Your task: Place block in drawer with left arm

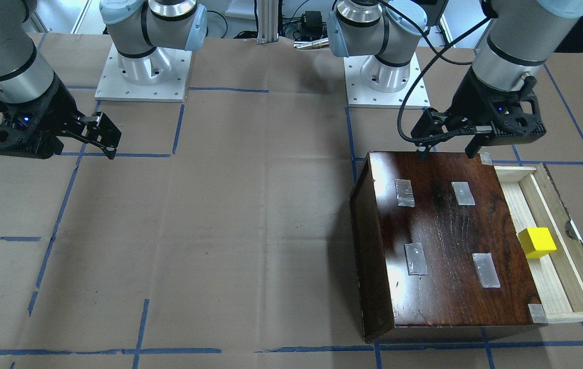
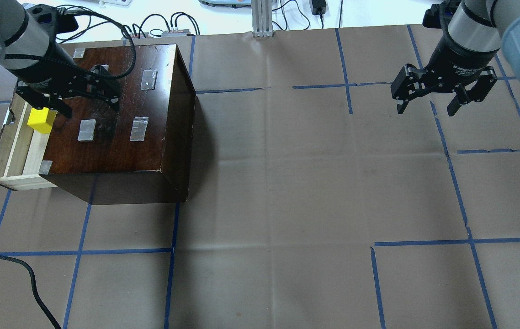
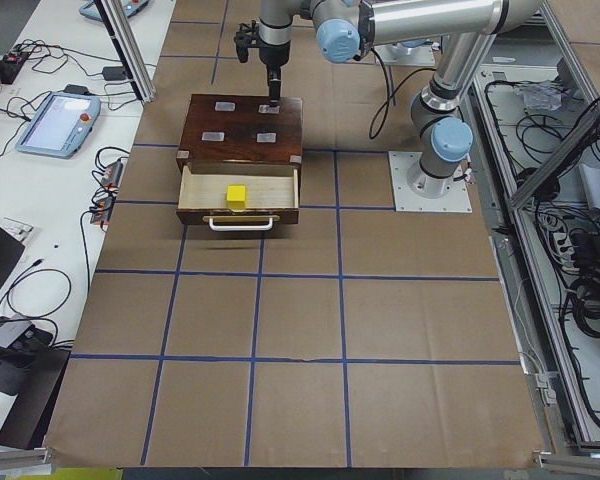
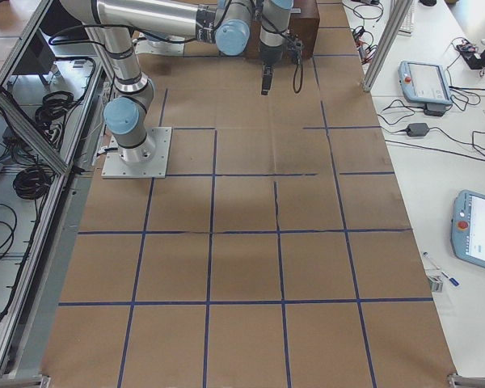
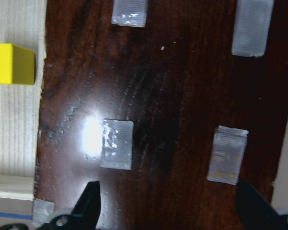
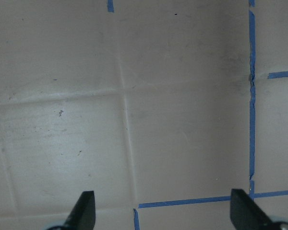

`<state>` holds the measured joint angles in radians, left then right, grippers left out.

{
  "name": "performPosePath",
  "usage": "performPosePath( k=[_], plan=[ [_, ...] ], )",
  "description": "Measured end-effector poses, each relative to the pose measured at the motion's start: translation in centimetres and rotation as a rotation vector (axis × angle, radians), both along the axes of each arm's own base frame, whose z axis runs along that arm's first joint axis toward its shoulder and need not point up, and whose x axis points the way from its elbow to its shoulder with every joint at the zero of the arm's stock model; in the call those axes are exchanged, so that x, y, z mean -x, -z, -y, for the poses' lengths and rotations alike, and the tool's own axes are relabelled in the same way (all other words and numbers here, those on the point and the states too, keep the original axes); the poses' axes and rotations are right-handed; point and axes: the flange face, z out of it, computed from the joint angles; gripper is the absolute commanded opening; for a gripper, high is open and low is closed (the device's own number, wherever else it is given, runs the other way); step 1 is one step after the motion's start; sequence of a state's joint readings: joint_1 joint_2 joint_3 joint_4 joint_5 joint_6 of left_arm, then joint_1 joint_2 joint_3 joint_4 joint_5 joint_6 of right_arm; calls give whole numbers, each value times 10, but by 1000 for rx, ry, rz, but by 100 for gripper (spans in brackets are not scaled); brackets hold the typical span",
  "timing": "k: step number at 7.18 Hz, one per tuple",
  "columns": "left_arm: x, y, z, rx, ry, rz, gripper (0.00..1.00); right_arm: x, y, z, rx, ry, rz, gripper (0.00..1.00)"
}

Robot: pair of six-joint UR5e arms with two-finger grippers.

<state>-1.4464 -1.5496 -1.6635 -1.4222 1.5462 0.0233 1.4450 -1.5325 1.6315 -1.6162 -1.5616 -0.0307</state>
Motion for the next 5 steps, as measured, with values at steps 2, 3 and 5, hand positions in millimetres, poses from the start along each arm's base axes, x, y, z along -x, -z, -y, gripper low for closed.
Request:
performPosePath(
  k=[2,3,5],
  plan=[
    [45,-3,-13,-10,11,-1,98,0,0,0,0,0,0,100],
    [57,-1,-17,-25,21,-2,98,0,0,0,0,0,0,100],
    [63,3,-20,-49,29,-2,98,0,0,0,0,0,0,100]
  ],
)
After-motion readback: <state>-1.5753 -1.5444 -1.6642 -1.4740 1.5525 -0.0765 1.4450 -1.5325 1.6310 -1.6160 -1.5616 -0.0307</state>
